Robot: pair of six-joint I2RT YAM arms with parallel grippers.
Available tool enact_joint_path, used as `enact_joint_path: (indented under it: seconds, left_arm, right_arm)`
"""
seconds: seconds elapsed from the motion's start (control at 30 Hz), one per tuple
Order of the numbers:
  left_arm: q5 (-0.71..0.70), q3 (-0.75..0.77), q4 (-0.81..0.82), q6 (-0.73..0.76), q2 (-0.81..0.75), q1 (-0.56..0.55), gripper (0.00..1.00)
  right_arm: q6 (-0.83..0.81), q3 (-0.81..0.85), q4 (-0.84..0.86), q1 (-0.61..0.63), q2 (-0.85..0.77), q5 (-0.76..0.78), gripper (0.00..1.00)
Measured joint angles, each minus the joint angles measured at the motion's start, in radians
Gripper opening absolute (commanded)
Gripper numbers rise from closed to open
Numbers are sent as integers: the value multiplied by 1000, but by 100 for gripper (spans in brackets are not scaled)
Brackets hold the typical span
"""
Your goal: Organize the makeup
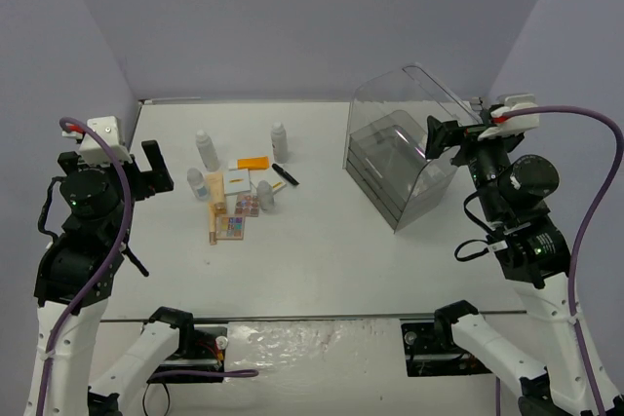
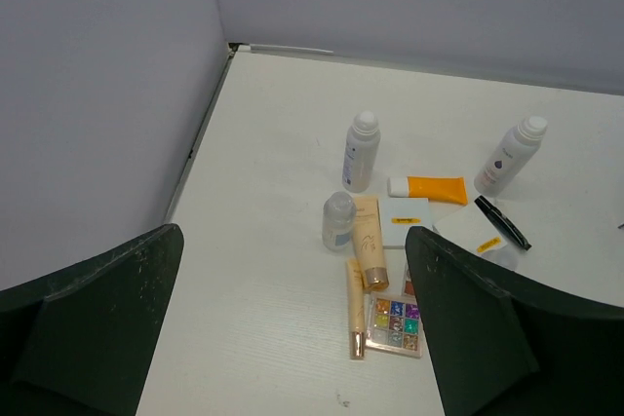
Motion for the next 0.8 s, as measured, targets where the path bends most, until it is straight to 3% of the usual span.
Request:
enact_joint_path:
  seconds: [0.47, 0.8]
  left_arm:
    - [61, -1, -57, -77, 60, 0, 97]
    - [123, -56, -63, -124, 96, 0, 97]
  right_arm:
    - [-9, 81, -103, 19, 190, -82, 100]
    - [-123, 120, -151, 395, 374, 216, 100]
